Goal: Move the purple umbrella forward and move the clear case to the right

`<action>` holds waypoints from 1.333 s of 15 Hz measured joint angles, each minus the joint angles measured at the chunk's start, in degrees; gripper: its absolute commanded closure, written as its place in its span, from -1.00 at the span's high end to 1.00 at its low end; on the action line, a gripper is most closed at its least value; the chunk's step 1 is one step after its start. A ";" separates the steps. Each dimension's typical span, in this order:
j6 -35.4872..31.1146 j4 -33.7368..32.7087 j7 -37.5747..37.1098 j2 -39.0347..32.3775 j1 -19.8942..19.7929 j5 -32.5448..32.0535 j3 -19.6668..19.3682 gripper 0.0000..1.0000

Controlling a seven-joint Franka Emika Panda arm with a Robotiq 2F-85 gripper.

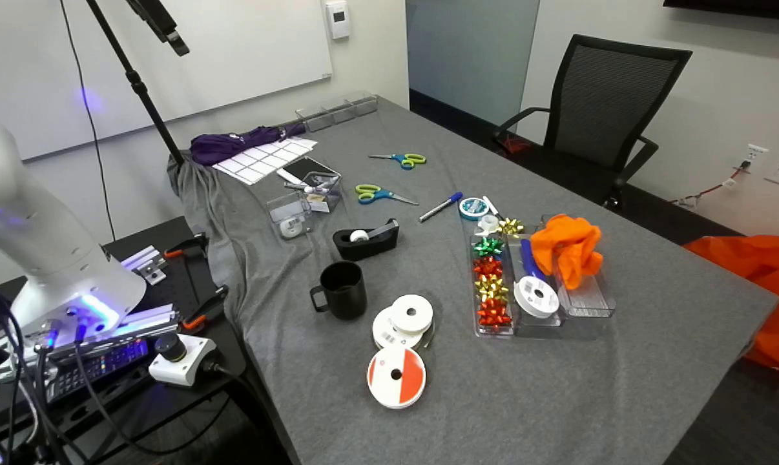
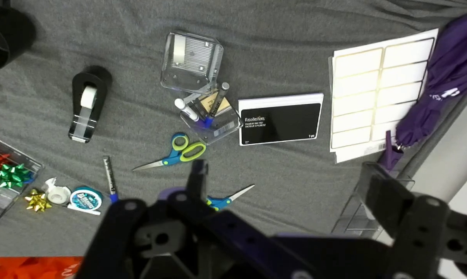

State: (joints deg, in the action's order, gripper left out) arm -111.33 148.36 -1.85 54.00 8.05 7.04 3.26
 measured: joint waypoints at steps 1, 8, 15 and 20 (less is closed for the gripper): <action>-1.41 -0.29 -1.87 -1.14 -0.01 0.66 0.93 1.00; -16.89 -5.08 -10.84 -20.37 1.29 10.30 7.87 1.00; -28.43 -11.27 -16.07 -36.17 2.59 11.72 10.62 1.00; -28.26 -11.15 -16.07 -34.58 2.59 11.72 10.48 1.00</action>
State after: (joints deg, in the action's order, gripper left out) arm -139.59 137.21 -17.92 19.42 10.64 18.76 13.73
